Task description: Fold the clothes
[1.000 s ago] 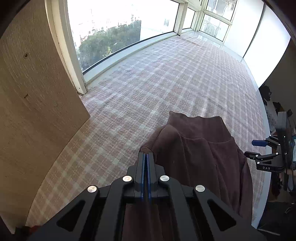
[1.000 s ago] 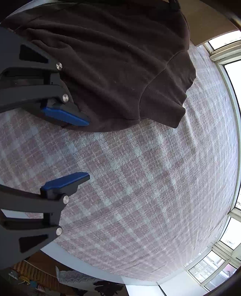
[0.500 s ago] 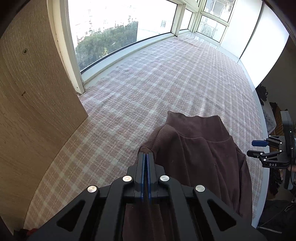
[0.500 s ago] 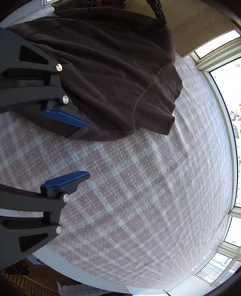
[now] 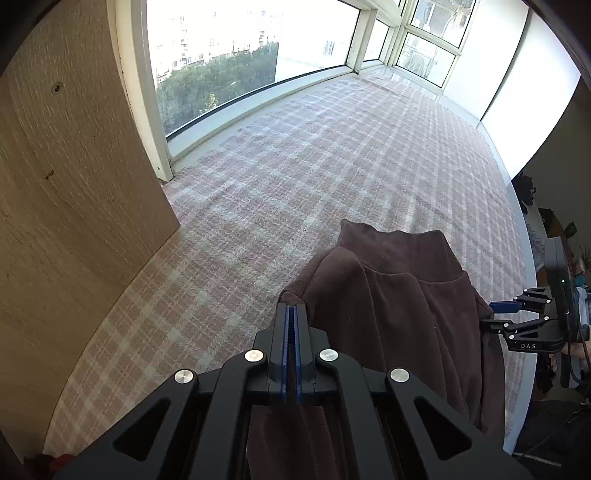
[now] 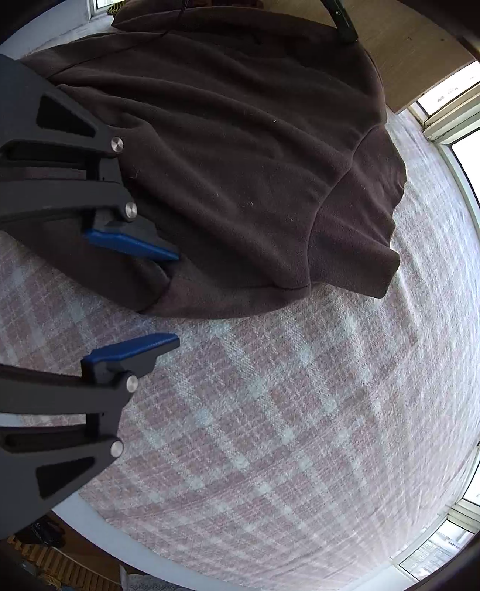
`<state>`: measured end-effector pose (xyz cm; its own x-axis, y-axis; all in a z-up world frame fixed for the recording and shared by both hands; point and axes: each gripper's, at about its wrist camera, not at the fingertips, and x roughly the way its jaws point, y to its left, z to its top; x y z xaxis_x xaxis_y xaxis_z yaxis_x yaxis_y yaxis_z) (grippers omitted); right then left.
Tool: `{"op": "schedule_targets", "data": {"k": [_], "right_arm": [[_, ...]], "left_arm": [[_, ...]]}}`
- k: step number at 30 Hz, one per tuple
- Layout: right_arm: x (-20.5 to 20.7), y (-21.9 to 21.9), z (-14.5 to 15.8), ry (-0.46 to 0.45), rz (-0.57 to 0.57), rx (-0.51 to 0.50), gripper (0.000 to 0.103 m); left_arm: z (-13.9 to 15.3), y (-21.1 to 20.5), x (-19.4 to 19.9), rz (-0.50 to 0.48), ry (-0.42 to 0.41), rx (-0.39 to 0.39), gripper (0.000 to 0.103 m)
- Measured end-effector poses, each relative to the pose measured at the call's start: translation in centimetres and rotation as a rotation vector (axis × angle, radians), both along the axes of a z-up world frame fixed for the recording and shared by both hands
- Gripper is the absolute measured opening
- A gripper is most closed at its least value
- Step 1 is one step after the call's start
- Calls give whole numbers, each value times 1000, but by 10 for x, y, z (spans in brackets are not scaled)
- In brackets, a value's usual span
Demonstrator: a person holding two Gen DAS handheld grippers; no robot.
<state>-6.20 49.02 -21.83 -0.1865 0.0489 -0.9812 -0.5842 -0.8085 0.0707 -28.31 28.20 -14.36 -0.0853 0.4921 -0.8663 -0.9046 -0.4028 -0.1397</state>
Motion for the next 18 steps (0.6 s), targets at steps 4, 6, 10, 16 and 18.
{"op": "schedule_targets", "data": {"k": [4, 6, 10, 16, 18], "right_arm": [[-6, -11, 7, 17, 57, -6, 8], [-4, -17, 13, 74, 38, -46, 7], [8, -14, 37, 190, 2, -123, 7], [15, -32, 91, 272, 47, -62, 7], [13, -39, 92, 244, 61, -49, 7]], "left_arm": [[-4, -1, -2, 3, 0, -9, 2], [-5, -2, -3, 16, -2, -8, 2], [1, -12, -4, 46, -2, 10, 2], [34, -44, 1, 72, 26, 63, 2], [33, -47, 2, 77, 28, 42, 2]]}}
